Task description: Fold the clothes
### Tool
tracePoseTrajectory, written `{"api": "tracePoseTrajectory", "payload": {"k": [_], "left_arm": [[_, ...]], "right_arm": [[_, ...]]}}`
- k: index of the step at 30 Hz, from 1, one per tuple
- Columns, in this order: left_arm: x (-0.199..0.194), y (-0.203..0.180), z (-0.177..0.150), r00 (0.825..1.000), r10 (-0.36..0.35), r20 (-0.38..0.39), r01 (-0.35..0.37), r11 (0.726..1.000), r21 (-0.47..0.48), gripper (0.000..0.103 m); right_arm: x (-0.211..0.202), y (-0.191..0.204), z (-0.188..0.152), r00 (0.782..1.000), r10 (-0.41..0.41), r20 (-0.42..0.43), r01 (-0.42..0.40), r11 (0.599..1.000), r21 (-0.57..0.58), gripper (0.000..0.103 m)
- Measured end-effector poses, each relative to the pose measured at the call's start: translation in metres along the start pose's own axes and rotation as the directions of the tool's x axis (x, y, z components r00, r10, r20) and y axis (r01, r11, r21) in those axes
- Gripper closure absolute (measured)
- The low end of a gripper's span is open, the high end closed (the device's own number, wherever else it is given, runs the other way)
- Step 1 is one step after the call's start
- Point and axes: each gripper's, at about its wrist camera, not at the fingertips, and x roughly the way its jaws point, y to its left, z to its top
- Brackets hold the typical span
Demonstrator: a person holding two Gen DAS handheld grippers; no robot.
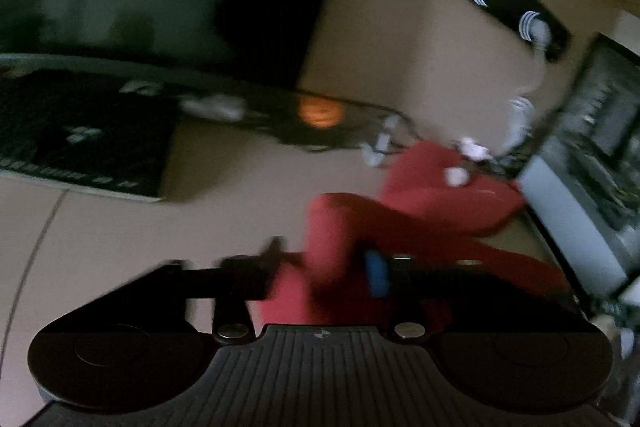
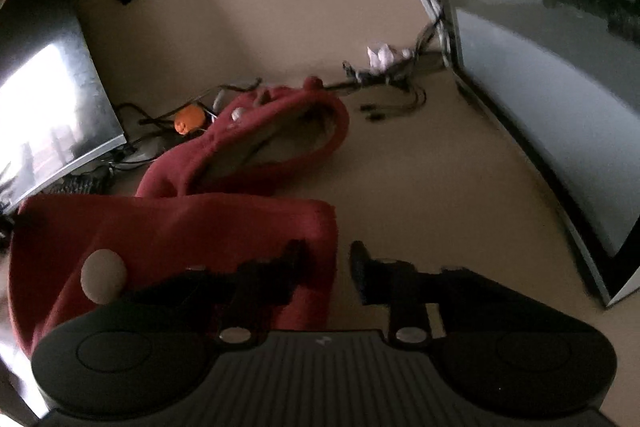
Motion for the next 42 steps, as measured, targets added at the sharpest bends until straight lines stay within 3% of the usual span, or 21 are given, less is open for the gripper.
{"api": "tracePoseTrajectory", "payload": {"k": [1,4,7,9,12,16,21,31,35,42], "left_arm": [[-0.006,0.001,0.000,1.000,0.002,0.013,-0.002,1.000,-0.008,0.029],[-0.041,-0.013,0.005,0.994,-0.010,0.108,0.001,0.997,0.079,0.011],[-0.069,-0.040,0.008,0.980,-0.095,0.175,0.054,0.973,0.223,0.007],[-0.066,-0.056,0.008,0.976,-0.160,0.151,0.111,0.950,0.291,0.005],[-0.030,-0.069,0.000,0.981,-0.167,0.098,0.125,0.933,0.338,0.004],[0.045,-0.064,-0.015,0.999,0.000,0.034,-0.012,0.942,0.336,0.004],[0.102,-0.039,-0.034,0.992,0.114,-0.050,-0.095,0.953,0.286,0.000],[0.106,-0.035,-0.034,0.993,0.112,-0.020,-0.103,0.957,0.273,0.000],[0.098,-0.040,-0.036,0.993,0.119,-0.011,-0.112,0.953,0.281,0.000],[0.097,-0.034,-0.035,0.996,0.087,-0.022,-0.078,0.961,0.265,0.000]], "right_arm": [[-0.006,0.003,0.004,1.000,-0.021,0.024,0.021,0.999,-0.029,0.034],[-0.020,0.019,0.015,0.996,-0.003,0.095,0.012,0.995,-0.097,0.017],[-0.026,0.046,0.026,0.984,0.101,0.148,-0.074,0.981,-0.178,0.001],[-0.018,0.065,0.025,0.977,0.170,0.129,-0.139,0.966,-0.218,0.000],[0.013,0.087,0.016,0.967,0.250,0.047,-0.233,0.945,-0.230,0.000],[0.060,0.092,-0.001,0.972,0.233,-0.037,-0.235,0.941,-0.242,0.000],[0.085,0.071,0.002,0.950,0.304,-0.079,-0.313,0.937,-0.154,0.000],[0.088,0.070,-0.001,0.943,0.324,-0.079,-0.333,0.933,-0.140,0.000],[0.088,0.078,0.000,0.954,0.285,-0.090,-0.296,0.941,-0.162,0.000],[0.090,0.094,0.013,0.960,0.197,-0.197,-0.232,0.957,-0.172,0.000]]}}
